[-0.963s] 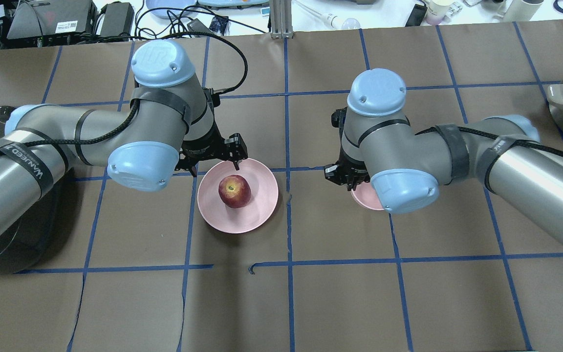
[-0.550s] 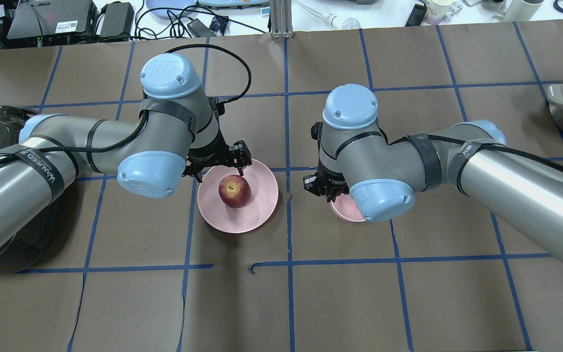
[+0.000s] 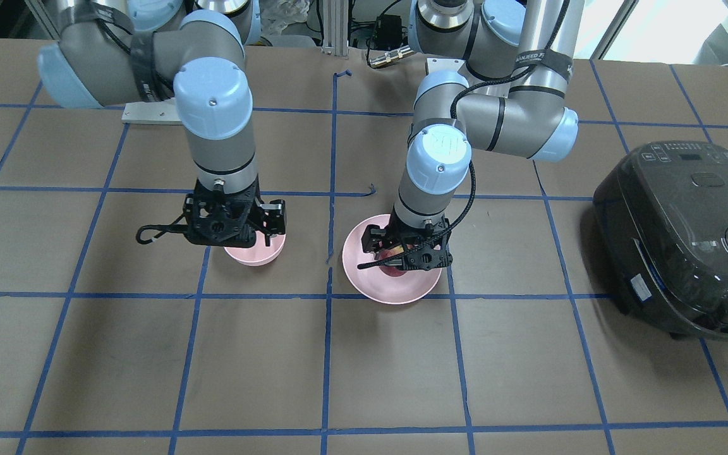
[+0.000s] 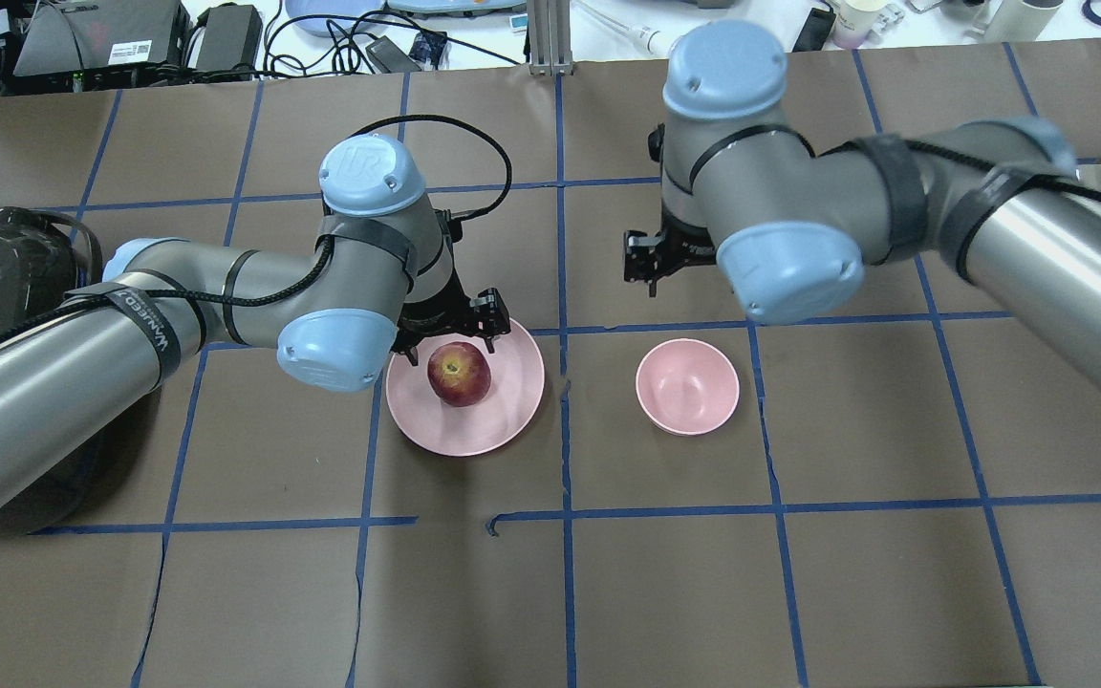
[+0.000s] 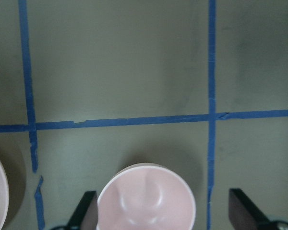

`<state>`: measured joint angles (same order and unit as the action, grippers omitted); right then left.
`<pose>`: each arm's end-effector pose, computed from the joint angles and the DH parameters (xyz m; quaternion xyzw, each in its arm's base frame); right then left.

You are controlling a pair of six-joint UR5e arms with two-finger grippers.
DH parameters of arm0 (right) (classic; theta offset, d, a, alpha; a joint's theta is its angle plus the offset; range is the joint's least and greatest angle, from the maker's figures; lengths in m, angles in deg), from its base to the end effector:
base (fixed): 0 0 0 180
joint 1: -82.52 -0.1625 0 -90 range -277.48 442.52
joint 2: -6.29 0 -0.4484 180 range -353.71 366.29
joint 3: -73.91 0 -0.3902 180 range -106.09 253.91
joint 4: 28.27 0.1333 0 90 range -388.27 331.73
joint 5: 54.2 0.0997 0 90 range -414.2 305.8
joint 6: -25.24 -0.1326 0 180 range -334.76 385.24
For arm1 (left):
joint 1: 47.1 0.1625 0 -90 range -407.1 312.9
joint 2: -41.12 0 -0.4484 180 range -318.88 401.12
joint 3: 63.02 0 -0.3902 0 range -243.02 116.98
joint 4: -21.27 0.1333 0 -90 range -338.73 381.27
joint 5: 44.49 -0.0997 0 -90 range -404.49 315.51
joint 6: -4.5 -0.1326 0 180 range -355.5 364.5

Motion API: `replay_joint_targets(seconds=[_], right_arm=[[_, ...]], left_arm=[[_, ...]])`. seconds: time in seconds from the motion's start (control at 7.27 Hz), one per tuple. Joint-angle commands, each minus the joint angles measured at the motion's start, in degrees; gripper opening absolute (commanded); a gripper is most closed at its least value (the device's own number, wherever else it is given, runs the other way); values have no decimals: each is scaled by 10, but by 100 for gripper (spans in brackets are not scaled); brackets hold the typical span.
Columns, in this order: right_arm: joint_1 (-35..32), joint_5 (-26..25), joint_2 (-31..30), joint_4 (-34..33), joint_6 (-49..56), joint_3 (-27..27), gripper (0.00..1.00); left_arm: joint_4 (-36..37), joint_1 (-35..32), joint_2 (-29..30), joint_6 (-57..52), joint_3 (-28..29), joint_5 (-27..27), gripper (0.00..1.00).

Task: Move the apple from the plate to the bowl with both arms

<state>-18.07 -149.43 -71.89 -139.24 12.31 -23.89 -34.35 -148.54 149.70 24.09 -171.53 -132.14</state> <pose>0.2225 -0.5303 0.3407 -0.0209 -0.9987 0.0208 0.0423 -0.2446 -0.5091 0.2152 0.0715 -0.9969 -0.0283 0.0134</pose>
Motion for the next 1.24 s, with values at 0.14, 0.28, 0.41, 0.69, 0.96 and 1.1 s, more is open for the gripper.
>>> replay_joint_targets(seconds=[0.14, 0.28, 0.41, 0.69, 0.96, 1.1], right_arm=[[87, 2, -47, 159, 47, 123, 100], [92, 5, -90, 168, 49, 128, 100], [92, 27, -114, 189, 48, 127, 100], [90, 37, -122, 218, 49, 133, 100], [92, 45, -120, 224, 48, 143, 100], [91, 46, -117, 223, 45, 143, 100]], left_arm=[[42, -3, 39, 47, 0, 2, 100], [44, -3, 45, 64, 4, 0, 47], [43, -4, 45, 63, 2, 0, 33], [46, -5, 39, 70, 3, 1, 14], [35, -7, 14, 82, 37, 12, 7], [0, -12, 6, 111, 67, 52, 7]])
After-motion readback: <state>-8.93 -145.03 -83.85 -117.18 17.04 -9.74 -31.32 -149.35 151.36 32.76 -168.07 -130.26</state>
